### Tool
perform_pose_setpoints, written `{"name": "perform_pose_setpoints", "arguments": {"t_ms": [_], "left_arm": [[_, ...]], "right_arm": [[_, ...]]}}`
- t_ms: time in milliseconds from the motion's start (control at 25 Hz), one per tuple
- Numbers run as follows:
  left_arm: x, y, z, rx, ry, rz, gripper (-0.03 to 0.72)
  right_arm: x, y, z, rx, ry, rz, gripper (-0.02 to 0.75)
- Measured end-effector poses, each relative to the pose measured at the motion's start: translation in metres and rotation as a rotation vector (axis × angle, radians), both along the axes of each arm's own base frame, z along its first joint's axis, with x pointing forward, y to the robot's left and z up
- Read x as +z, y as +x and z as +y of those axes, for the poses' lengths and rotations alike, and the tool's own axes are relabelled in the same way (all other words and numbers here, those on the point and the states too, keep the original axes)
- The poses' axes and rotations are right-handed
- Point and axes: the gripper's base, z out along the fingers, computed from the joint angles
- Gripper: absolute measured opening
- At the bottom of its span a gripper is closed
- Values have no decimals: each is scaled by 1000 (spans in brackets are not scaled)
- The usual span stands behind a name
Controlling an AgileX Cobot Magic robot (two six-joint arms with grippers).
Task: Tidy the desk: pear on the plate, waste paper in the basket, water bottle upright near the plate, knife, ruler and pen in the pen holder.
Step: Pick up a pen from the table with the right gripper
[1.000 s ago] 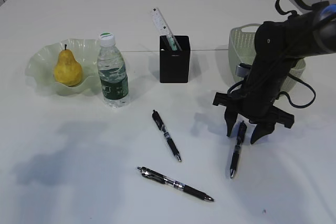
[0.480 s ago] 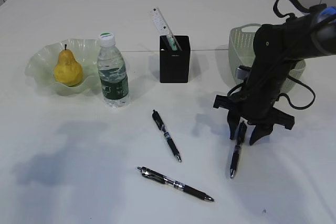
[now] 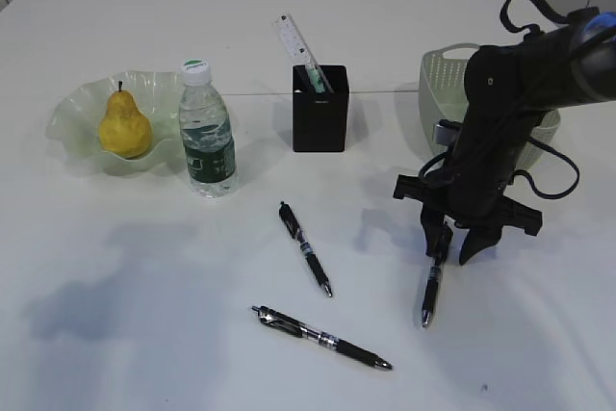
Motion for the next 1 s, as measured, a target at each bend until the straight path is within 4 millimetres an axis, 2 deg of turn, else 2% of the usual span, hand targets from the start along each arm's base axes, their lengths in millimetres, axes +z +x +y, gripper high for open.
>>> {"name": "perform_pose_setpoints", "arguments": {"t_ms": [240, 440, 760, 1000], "left_arm": [[0, 0, 0, 0, 0, 0, 475], [0, 0, 0, 1, -2, 0, 475], [0, 0, 0, 1, -2, 0, 475], [0, 0, 0, 1, -2, 0, 475]], "right_arm": [[0, 1, -1, -2, 1, -6, 277], [0, 2, 0, -2, 3, -17, 201], [-3, 2, 0, -1, 1, -14, 174], [-3, 3, 0, -1, 0, -11, 108]]}}
